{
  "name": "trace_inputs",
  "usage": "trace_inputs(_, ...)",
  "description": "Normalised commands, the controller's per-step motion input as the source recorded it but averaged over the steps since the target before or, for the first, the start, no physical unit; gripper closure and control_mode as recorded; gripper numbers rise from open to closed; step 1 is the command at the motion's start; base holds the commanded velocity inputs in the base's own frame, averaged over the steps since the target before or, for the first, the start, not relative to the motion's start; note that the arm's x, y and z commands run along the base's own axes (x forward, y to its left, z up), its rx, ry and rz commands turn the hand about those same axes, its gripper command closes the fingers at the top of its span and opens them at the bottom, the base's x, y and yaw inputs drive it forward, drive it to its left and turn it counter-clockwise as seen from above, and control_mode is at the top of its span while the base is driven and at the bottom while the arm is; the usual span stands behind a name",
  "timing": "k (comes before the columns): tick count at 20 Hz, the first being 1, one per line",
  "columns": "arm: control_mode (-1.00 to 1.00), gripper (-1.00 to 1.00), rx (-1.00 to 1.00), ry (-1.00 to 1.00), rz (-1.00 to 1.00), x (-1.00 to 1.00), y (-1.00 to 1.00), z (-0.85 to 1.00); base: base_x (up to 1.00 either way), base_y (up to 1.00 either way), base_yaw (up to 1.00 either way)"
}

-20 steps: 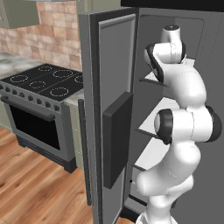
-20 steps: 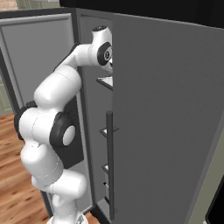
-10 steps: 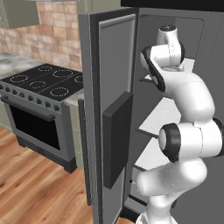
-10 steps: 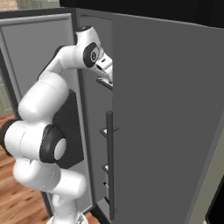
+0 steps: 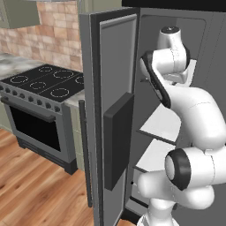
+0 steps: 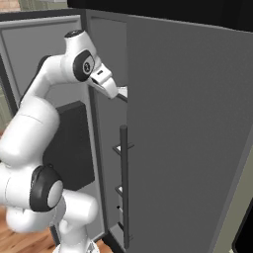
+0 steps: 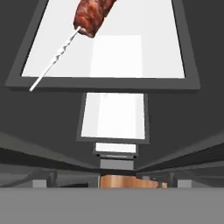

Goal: Store the kebab skewer in the freezer for long-term storage. Close the freezer door after placing the cooked food.

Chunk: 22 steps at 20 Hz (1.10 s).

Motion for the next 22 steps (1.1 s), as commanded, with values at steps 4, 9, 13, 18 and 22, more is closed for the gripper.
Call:
trace_inputs(4,-1.00,-1.00,0.00,0.00,0.10,-0.81,0.21,0.00,0.00,0.00,0.00)
trace_inputs(9,-1.00,-1.00,0.00,0.00,0.15,-0.89,0.18,0.00,0.00,0.00,0.00)
trace_inputs(13,-1.00,-1.00,0.00,0.02,0.35,-0.81,0.01,0.00,0.00,0.00,0.00)
trace_inputs(18,-1.00,-1.00,0.00,0.09,0.42,-0.76,0.01,-0.02,0.00,0.00,0.00)
trace_inputs(22,-1.00,-1.00,0.00,0.21,0.39,-0.62,0.00,-0.21,0.00,0.00,0.00)
